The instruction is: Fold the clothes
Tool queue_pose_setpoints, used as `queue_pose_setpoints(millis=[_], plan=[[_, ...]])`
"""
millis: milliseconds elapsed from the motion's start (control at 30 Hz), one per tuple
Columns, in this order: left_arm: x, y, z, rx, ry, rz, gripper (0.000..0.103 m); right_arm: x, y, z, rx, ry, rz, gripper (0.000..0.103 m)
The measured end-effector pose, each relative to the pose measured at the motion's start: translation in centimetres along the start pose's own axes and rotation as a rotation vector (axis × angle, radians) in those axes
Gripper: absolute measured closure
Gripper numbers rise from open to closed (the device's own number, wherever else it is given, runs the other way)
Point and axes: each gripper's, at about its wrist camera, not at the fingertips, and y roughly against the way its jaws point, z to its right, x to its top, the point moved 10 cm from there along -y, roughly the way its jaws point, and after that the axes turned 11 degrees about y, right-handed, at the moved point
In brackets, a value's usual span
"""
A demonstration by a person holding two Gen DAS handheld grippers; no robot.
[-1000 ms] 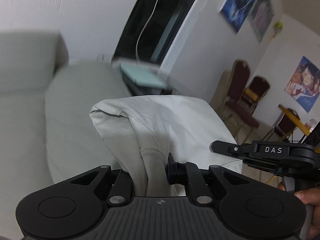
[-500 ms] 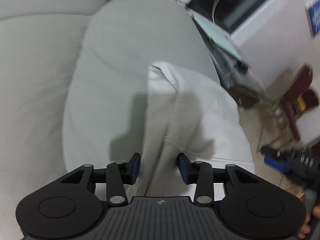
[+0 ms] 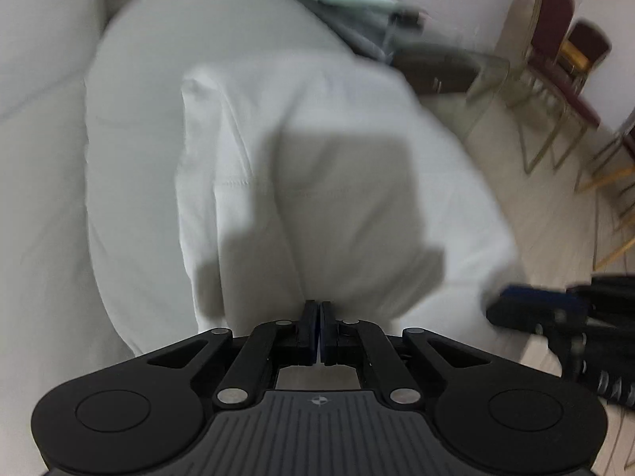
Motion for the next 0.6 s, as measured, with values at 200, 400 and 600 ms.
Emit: queue_pose_setpoints(millis=[200, 400, 600], plan=[[-0.6, 4.7, 0.2, 0.054, 0.001, 0.087, 0.073, 1.3, 4.9, -0.8, 0.007, -0.059, 0.075, 0.051], [-1.3, 10.0, 0.4, 0.050, 0.019, 0.176, 0.057, 2.9, 9.5, -3.1, -0.029, -0.060, 0.106, 0.035], [-1.9, 14.2, 1.8, 0.043, 0.037, 0.234, 0.040, 3.1, 14.7, -4.9, -0.045, -0.041, 0.126, 0.027]])
